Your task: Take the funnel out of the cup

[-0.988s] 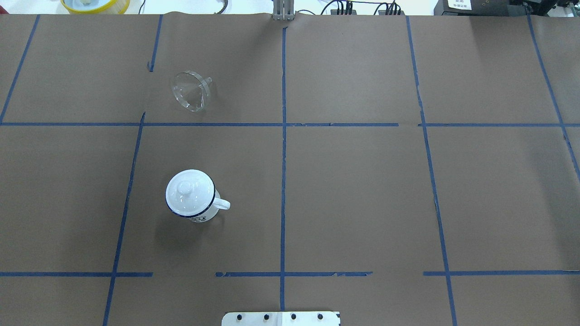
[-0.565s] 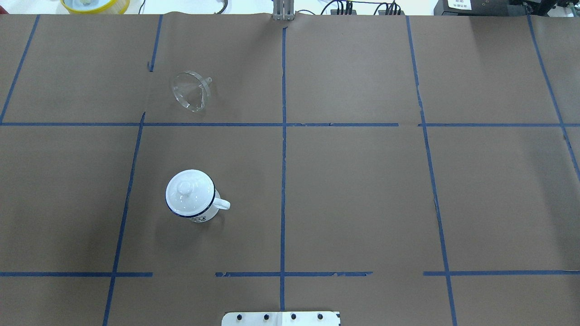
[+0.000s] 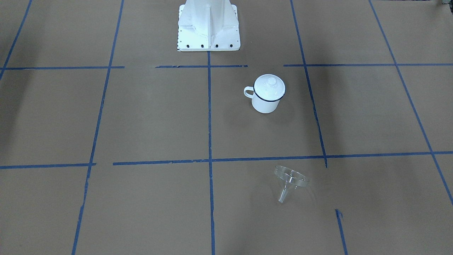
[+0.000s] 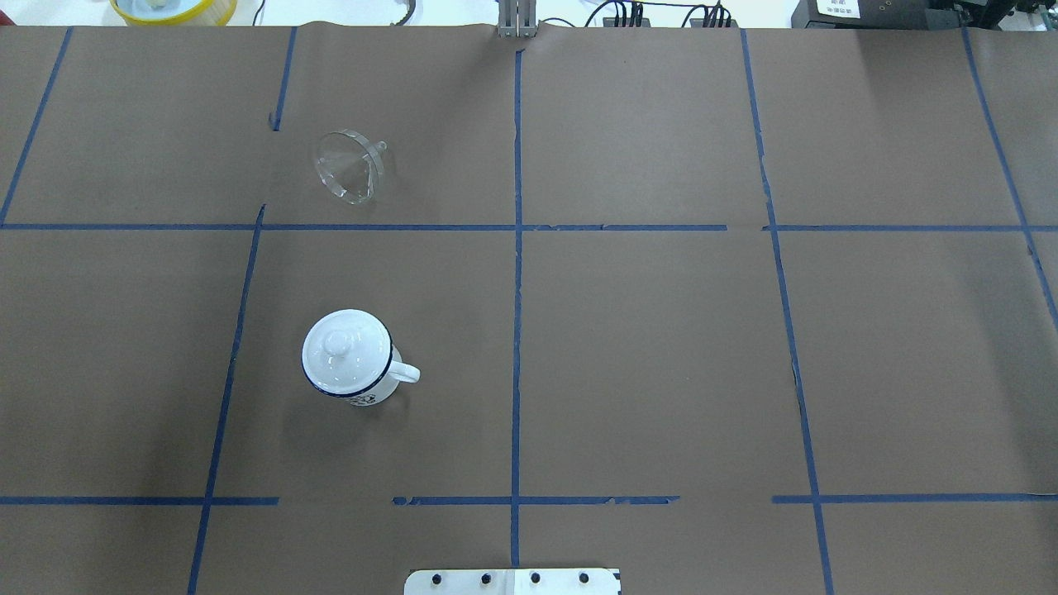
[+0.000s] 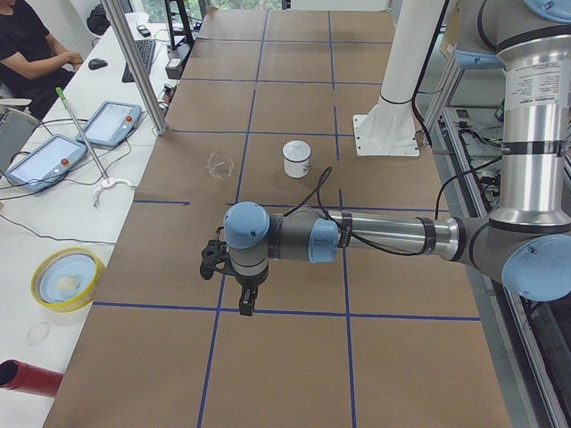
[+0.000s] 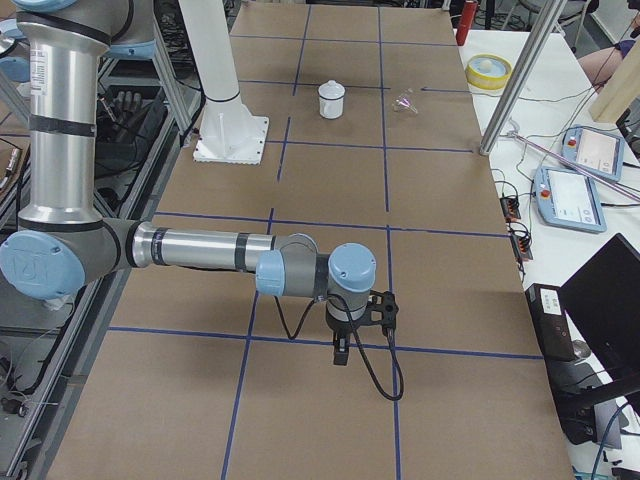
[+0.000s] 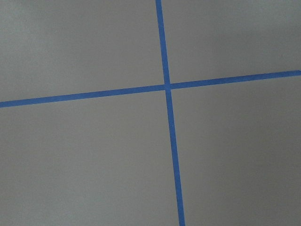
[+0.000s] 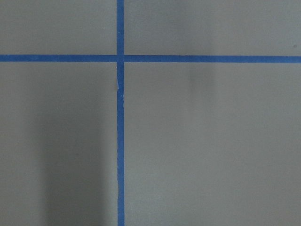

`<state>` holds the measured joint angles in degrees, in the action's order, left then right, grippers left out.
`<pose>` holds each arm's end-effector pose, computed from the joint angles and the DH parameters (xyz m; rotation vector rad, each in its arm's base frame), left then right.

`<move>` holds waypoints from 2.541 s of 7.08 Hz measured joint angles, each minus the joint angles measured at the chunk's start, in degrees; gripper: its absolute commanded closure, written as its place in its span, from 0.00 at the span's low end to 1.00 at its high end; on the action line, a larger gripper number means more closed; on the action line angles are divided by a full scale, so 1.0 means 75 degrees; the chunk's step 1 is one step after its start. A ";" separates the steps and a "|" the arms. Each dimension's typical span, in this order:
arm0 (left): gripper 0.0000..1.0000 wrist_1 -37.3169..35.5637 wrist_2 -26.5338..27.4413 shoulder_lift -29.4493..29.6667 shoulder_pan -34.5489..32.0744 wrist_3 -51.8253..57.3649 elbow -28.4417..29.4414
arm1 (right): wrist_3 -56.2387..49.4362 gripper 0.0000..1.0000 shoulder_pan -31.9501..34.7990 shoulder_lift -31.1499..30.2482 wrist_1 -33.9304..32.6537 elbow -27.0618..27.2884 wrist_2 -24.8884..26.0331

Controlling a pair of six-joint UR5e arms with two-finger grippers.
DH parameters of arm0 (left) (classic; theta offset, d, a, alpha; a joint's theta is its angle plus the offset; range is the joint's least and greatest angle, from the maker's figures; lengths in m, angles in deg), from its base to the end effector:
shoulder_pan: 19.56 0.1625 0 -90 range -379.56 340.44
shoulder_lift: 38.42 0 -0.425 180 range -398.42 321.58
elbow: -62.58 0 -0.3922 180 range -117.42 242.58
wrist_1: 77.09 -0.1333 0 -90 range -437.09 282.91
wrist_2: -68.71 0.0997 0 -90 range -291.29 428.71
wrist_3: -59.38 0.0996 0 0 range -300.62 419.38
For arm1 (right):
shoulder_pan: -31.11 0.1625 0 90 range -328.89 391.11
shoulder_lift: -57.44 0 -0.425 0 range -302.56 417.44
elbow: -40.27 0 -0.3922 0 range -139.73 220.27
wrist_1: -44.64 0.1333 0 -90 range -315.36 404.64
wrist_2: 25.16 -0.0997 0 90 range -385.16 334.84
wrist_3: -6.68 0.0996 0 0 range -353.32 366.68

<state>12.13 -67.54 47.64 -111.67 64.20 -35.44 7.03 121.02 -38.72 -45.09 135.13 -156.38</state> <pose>-0.0784 -0.4629 0.6216 0.1031 0.8024 0.0679 0.0670 -0.4449 0.6706 -0.0200 -0.7193 0.0108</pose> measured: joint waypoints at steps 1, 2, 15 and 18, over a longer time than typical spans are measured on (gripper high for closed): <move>0.00 0.0002 -0.0038 -0.0008 0.0000 -0.0045 0.0017 | 0.0000 0.00 0.0000 0.0000 0.0000 -0.0001 0.0000; 0.00 0.0009 -0.0059 -0.0011 0.0000 -0.0074 0.0076 | 0.0000 0.00 0.0000 0.0000 0.0000 0.0000 0.0000; 0.00 -0.0563 0.0014 -0.0020 -0.0333 0.0503 0.0231 | 0.0000 0.00 0.0000 0.0000 0.0000 0.0006 0.0000; 0.00 -0.0674 0.0009 0.0083 -0.0330 0.0443 0.0237 | 0.0000 0.00 0.0000 0.0000 0.0000 0.0007 0.0000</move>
<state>7.07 -67.47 48.26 -114.14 67.52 -33.67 7.03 121.02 -38.72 -45.09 135.19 -156.38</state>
